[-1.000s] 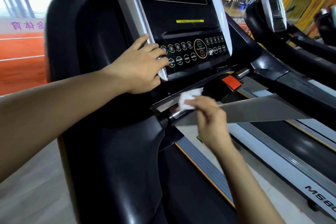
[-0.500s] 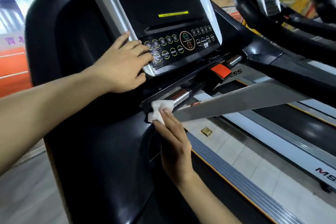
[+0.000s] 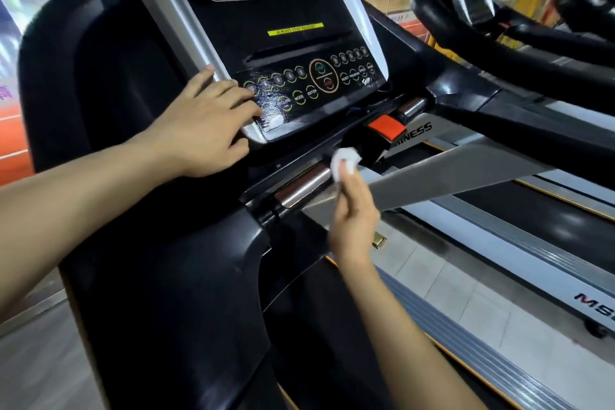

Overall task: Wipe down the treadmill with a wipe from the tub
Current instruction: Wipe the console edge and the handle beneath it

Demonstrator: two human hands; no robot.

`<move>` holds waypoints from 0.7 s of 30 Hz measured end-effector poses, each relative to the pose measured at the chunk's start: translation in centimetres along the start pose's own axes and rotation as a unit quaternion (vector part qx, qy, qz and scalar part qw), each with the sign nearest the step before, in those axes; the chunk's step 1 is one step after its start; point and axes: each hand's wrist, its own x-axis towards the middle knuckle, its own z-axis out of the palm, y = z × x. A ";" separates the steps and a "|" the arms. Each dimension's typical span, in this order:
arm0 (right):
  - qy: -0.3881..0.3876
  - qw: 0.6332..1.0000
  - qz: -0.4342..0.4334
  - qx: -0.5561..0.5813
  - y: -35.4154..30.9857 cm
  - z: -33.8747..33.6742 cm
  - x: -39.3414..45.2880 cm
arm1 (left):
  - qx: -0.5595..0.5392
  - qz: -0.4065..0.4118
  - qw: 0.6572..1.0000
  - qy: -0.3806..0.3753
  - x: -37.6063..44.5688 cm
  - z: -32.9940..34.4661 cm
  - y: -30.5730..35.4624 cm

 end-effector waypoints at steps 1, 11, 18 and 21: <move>0.032 0.998 0.056 0.016 0.6 0.0 1.0 | -0.003 0.000 1.000 0.002 -0.1 0.0 0.0; -0.023 0.991 0.063 0.115 -4.7 1.0 -7.8 | -0.022 -0.008 1.000 0.010 0.1 -0.3 0.4; -0.225 0.950 -0.218 -0.010 -7.1 -0.7 -4.0 | -0.148 -0.013 0.989 0.025 -0.1 -1.5 -1.4; -0.359 0.901 -0.215 -0.117 -9.8 -0.6 -0.1 | -0.136 -0.065 0.987 0.050 -1.0 -3.4 -3.9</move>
